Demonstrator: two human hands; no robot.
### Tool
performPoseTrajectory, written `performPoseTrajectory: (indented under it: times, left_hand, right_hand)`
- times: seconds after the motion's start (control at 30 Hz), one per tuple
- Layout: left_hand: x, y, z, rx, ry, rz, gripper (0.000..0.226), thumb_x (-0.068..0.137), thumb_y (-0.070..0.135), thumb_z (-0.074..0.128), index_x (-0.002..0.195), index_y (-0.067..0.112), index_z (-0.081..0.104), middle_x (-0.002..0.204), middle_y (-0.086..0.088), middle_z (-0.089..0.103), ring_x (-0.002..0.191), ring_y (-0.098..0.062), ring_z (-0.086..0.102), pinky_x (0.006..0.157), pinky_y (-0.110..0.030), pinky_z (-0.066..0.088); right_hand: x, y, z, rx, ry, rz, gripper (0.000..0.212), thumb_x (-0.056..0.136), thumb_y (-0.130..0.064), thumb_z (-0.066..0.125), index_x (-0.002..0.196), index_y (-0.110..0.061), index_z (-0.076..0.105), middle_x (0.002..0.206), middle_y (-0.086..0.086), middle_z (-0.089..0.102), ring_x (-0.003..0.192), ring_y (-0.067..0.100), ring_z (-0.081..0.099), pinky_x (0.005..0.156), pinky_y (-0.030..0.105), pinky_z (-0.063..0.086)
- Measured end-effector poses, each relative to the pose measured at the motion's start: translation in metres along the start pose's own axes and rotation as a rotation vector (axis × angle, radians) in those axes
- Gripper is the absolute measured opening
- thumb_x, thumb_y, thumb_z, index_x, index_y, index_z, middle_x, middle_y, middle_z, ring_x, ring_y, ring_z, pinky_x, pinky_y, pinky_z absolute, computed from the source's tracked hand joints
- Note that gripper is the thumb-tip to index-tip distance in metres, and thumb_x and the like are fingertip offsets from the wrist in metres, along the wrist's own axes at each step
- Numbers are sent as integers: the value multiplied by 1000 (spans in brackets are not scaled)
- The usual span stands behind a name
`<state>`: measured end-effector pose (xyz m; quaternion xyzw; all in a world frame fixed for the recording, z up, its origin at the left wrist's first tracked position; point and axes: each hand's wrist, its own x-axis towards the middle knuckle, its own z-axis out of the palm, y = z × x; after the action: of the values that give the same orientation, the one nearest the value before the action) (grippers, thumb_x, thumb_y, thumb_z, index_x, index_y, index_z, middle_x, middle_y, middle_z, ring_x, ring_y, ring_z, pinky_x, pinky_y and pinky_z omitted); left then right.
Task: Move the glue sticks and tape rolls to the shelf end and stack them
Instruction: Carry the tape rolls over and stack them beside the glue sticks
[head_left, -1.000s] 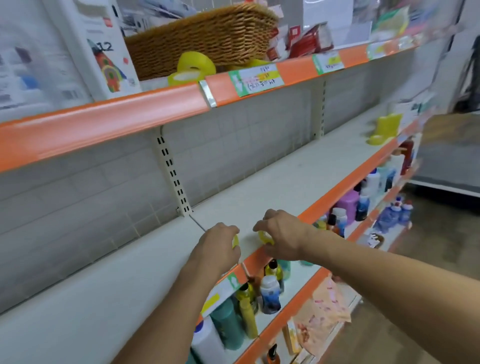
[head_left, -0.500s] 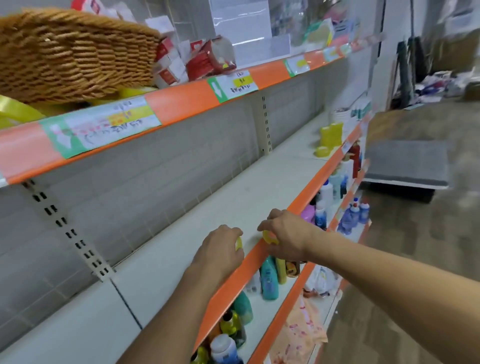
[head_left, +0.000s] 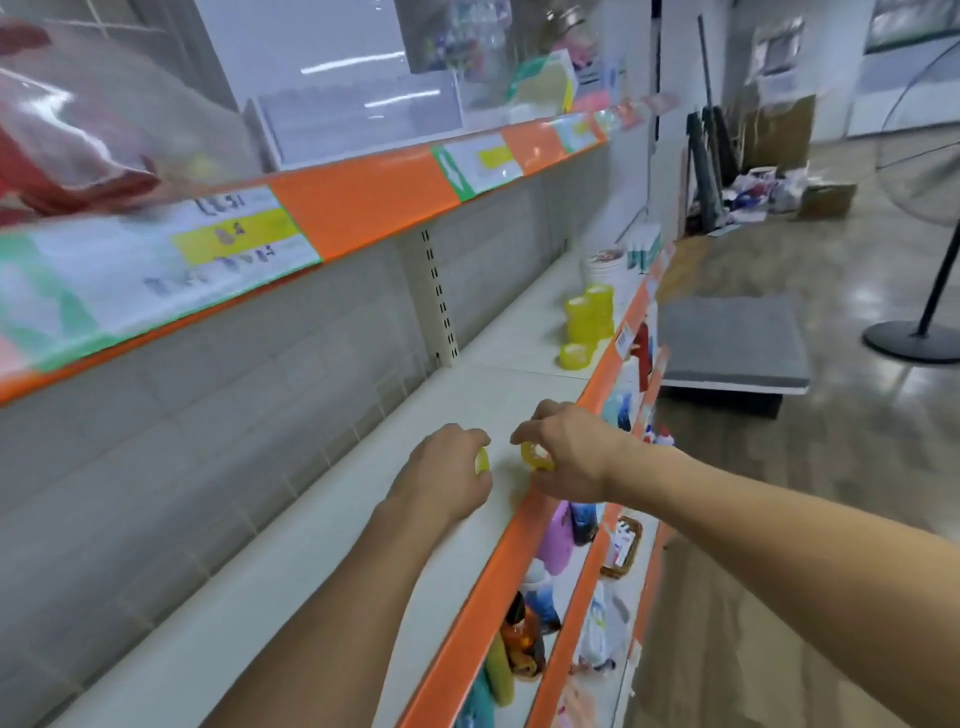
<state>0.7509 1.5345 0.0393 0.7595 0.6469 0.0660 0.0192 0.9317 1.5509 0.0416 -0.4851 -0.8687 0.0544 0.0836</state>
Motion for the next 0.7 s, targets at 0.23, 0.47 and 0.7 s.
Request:
performPoseTrajectory:
  times: [0.23,0.47,0.7]
  left_hand:
    - [80,22,16,-62,-8,41,48,92,32,57,140,26,51,132,-2,54,121,-20,52,96,-29,41]
    - [158,58,33,-113,29,-4,50,92,32,58,140,22,51,131,-4,56,123,-21,51,98,-28,39]
    - [235,110,40,-220,89,-172,51,88,31,65,134,14,53,121,-9,60,115,-25,56,95,-35,45]
  right_hand:
    - [44,72,-16,5,13,35,59,85,-29,67,141,-18,52,126,12,53,113,29,57,93,31,43]
    - [99,159,-34,-6,14,-26,59,82,-27,70,138,-17,56,123,13,58,120,27,54,97,33,43]
    - [171,241,-69,-43,6,-203,60,83,-30,69,140,-22,54,122,9,54,116,26,56,95,34,45]
